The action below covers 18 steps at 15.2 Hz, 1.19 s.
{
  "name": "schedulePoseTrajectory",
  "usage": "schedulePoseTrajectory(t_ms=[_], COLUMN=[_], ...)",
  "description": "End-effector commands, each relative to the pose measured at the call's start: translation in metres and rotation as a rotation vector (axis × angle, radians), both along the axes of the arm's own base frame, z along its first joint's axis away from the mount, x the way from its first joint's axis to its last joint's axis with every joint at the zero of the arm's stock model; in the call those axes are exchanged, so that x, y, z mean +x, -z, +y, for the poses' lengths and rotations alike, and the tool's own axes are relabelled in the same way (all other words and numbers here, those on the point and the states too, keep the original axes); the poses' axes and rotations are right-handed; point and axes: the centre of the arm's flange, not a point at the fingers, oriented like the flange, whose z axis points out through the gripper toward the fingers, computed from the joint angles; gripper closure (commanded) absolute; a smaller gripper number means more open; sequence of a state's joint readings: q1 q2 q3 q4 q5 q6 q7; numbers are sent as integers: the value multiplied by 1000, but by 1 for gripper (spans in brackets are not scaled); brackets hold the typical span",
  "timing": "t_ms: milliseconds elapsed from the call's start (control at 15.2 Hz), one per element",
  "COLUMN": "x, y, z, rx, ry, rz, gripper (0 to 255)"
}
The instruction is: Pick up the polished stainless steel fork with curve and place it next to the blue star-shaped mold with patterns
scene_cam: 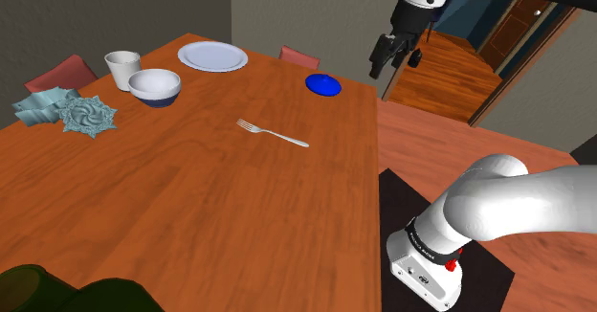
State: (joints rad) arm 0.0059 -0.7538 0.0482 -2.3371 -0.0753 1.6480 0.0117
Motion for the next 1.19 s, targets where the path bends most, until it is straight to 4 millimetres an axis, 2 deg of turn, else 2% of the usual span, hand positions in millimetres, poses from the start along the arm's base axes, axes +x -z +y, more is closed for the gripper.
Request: schedulePoseTrajectory(t_ms=[0,528,1122], x=[0,66,133], y=[0,66,138], z=[0,42,100], rx=[0,33,69], ry=[0,-110,-233], rz=[0,5,11], gripper=[0,0,0])
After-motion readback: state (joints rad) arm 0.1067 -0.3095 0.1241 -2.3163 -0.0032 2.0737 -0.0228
